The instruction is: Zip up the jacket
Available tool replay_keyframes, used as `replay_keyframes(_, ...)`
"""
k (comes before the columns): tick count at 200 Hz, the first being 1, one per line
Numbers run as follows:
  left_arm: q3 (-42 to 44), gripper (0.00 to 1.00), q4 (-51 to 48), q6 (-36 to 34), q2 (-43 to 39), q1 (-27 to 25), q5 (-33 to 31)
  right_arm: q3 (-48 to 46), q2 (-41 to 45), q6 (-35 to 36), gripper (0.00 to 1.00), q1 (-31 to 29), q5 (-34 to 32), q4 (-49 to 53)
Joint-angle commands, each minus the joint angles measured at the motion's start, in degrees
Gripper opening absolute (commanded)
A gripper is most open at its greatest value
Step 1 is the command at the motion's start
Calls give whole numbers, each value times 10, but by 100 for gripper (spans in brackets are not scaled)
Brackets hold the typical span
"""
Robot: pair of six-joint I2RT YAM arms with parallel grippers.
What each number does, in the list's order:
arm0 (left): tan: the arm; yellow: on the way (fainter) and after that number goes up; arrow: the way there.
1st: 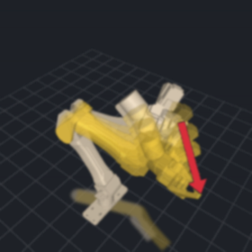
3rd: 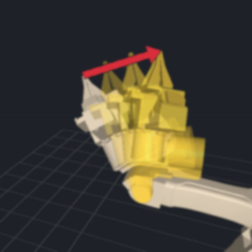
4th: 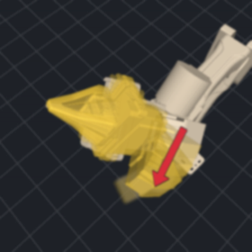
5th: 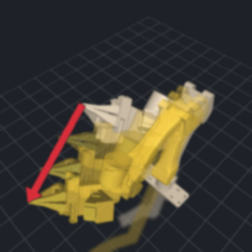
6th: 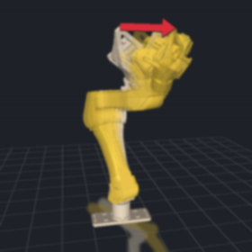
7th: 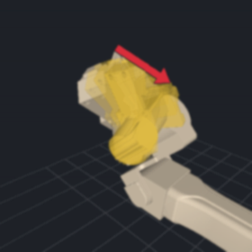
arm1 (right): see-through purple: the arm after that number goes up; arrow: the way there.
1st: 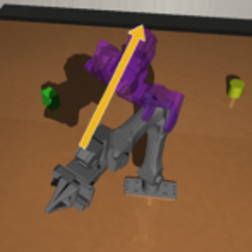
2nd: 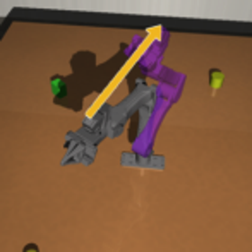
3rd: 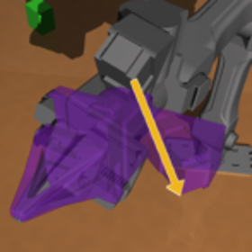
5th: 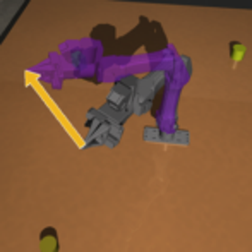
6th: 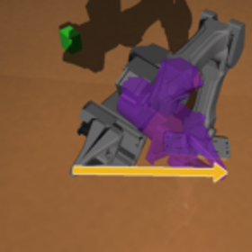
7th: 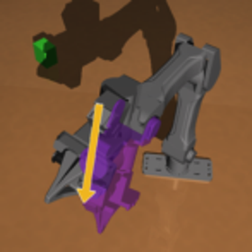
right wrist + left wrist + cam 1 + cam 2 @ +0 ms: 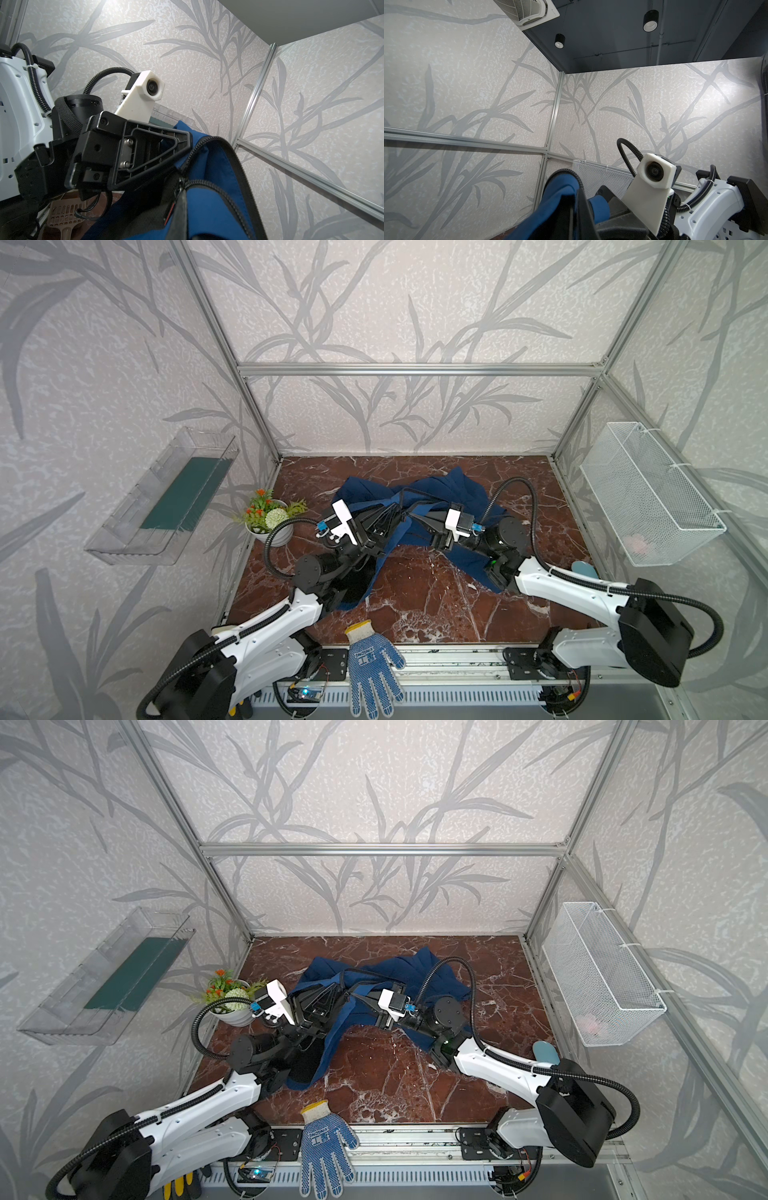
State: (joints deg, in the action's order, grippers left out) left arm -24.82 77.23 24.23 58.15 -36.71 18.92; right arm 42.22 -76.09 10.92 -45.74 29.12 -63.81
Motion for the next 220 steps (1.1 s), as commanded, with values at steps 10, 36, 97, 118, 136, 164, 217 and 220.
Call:
replay_keyframes(10, -22, 0, 37, 9, -1, -5, 7, 24, 2, -4, 0, 1, 8, -29)
replay_keyframes(36, -20, 0, 37, 1, -2, -6, 5, 25, 1, -4, 0, 1, 8, -28)
replay_keyframes(97, -24, 0, 37, 2, 5, -11, 6, 30, -4, -9, 0, 1, 11, -30)
replay_keyframes(118, -23, 0, 36, -1, 5, -11, 5, 30, -1, -10, 0, 1, 11, -30)
replay_keyframes(136, -22, 0, 37, -1, 6, -12, 3, 28, 0, -14, 0, 1, 7, -36)
replay_keyframes(164, -20, 0, 37, -5, 6, -13, -1, 24, 0, -29, 0, 1, 0, -61)
replay_keyframes(217, -23, 0, 37, -9, 11, -15, -6, 47, -4, -98, 0, 4, 6, -103)
replay_keyframes(220, -23, 0, 37, -10, 10, -15, -7, 47, -4, -101, 0, 4, 5, -106)
